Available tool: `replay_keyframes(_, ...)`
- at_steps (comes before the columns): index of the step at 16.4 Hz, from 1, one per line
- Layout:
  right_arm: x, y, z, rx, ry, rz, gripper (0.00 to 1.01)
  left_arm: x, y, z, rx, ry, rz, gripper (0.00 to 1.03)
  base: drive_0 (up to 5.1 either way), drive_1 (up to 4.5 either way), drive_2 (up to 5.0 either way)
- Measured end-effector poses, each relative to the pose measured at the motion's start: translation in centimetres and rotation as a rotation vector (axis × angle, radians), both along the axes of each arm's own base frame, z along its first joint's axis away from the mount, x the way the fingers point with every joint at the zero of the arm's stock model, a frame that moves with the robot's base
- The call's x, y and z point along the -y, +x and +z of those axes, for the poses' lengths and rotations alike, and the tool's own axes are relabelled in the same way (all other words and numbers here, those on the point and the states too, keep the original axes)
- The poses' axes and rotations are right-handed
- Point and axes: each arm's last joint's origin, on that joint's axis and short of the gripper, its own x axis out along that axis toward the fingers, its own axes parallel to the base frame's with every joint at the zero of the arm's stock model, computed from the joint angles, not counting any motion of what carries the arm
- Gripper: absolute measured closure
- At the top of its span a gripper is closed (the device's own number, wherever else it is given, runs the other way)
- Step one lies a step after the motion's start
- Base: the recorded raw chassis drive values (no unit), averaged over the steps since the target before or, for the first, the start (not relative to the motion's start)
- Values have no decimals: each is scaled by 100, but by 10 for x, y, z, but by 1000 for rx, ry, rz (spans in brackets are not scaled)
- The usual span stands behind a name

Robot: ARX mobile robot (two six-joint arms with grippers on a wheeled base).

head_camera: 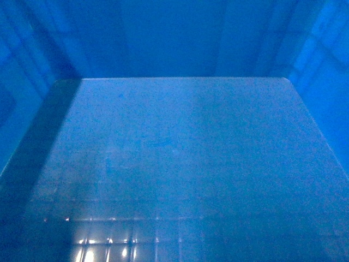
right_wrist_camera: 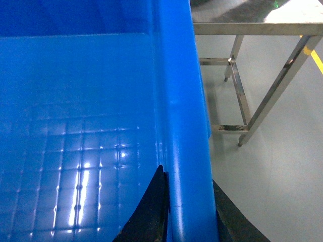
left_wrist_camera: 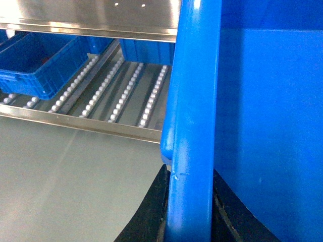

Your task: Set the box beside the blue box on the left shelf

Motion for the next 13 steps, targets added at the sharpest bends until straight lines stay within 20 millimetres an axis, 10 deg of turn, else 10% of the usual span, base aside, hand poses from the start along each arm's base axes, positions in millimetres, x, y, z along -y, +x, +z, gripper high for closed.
replay_keyframes(13, 0, 0, 0, 1, 1, 0, 90, 0, 0, 0, 1, 0, 1, 89, -498, 271, 201)
